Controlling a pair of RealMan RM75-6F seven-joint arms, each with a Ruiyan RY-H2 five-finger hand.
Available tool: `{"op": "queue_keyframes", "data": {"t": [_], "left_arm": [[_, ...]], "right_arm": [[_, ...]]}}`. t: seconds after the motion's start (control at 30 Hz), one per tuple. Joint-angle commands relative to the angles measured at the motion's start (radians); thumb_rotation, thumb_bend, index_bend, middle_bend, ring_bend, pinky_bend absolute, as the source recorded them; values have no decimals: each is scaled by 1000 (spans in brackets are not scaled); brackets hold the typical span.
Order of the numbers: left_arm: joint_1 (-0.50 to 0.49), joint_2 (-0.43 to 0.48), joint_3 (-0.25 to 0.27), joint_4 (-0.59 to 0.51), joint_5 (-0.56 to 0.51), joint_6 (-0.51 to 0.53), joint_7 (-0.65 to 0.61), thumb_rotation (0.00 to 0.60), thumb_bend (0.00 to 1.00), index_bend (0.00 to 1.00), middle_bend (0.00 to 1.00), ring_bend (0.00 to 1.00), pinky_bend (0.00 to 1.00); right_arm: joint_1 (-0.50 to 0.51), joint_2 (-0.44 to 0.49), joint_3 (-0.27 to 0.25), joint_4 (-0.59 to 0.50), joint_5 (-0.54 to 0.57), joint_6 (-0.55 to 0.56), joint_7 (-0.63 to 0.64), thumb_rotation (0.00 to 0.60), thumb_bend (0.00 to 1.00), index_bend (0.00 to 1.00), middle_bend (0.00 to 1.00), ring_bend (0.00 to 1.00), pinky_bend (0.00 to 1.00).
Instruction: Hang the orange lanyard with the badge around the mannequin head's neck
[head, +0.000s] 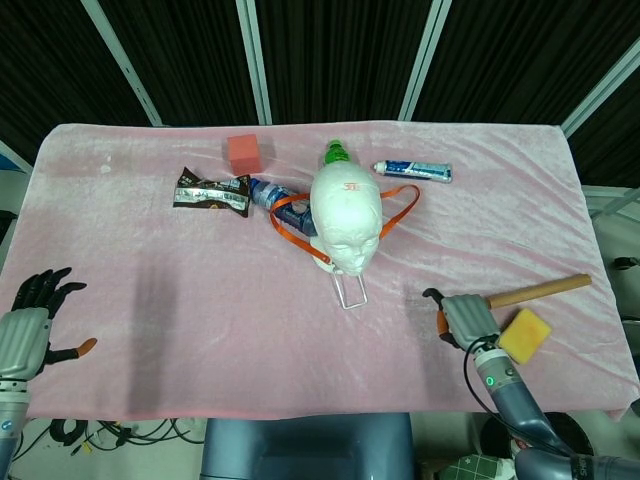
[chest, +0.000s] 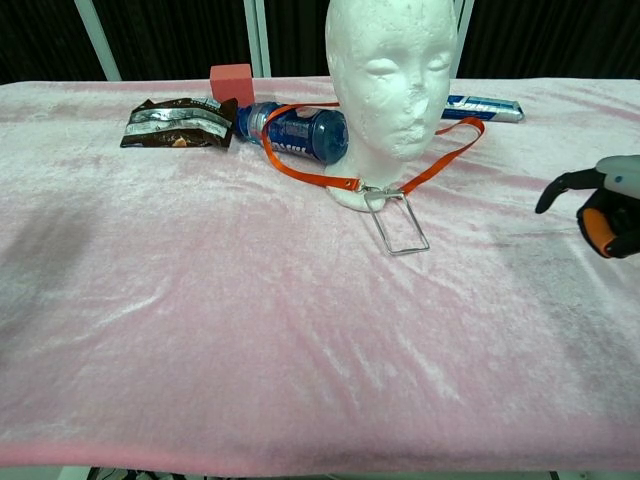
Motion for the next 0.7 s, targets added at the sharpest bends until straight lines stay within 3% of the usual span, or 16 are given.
{"op": "queue_keyframes", "data": {"t": [0.03,0.37,0.7], "left_arm": [[4,-17,-5,14,9,4,2,600,81,240,92,0,0],[14,-37,-26,32,-7,1,5,600,82,240,91,0,0],[27,-39,-47,30,-28,-3,10,600,82,240,89,0,0]], "right_arm": [[27,-41,16,4,23,-22,-27,600,811,222,681,718,659],[102,-136,57,-8,87,-49,-114,600,826,211,687,727,668],[173,-213,101,-3,218,-34,-203,600,831,211,690,729,668]]}}
